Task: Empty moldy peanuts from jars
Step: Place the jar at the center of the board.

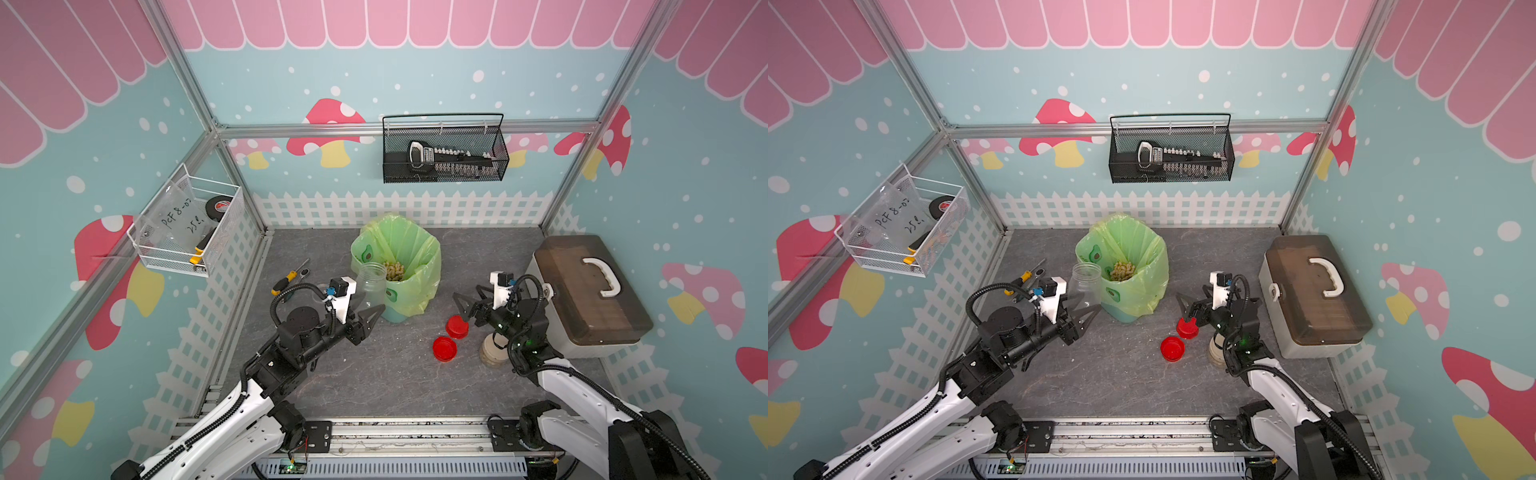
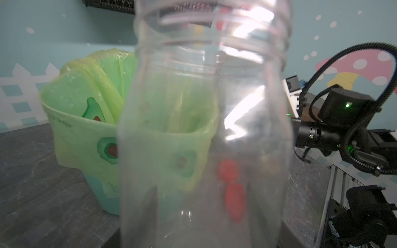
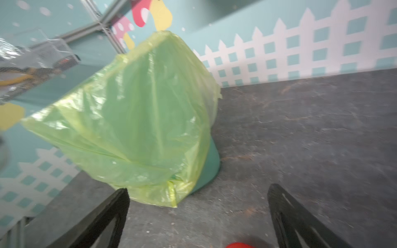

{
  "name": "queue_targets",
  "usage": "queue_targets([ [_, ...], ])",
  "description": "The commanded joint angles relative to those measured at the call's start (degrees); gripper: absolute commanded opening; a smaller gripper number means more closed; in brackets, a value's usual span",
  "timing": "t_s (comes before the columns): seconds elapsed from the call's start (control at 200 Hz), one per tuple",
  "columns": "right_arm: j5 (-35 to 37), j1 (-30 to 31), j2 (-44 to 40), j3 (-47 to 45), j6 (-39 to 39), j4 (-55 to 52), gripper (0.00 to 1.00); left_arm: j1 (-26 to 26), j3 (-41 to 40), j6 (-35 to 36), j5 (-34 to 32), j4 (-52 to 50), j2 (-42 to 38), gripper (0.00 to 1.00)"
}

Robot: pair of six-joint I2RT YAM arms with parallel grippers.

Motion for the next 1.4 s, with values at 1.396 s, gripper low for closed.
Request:
queue_targets([
  [1.396,-25.47,33.16,3.95,21.39,-4.53,-4.38,0.82,-10.54,-9.80,-11.24,27.44,28.45,1.61,0.34],
])
